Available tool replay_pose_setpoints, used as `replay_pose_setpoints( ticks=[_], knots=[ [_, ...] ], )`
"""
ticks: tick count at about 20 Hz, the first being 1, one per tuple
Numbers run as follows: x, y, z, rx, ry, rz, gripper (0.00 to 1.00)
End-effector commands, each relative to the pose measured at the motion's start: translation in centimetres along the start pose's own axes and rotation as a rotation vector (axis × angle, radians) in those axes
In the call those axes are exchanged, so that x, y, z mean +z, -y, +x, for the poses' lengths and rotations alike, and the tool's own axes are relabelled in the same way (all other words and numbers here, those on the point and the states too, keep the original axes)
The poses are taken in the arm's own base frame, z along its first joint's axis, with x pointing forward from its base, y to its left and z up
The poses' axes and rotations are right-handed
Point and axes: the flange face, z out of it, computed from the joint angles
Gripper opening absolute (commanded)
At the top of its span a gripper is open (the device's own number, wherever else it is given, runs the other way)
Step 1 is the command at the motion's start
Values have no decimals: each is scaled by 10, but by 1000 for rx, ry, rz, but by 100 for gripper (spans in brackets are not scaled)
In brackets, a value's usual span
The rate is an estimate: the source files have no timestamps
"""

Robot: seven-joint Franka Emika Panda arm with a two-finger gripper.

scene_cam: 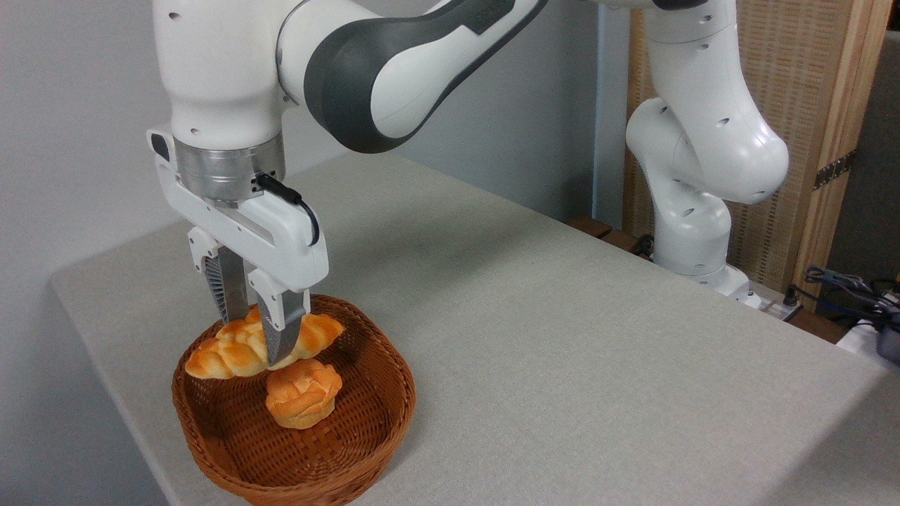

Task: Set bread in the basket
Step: 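Lower the roll into the basket beside the orange bun and open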

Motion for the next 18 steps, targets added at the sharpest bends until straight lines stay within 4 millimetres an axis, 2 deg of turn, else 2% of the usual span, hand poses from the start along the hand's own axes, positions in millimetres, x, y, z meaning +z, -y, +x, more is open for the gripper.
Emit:
replay_pose_setpoints(
  ticks=[1,7,12,16,18],
  knots=[
    [-1,-2,-3,-12,9,-17,100],
    [3,-4,-6,-12,41,-38,100],
    [-1,-5,-6,-14,35,-35,100],
    [-20,-10,-10,-14,37,-44,100],
    [-45,-20,-16,-1,24,-45,100]
  ],
)
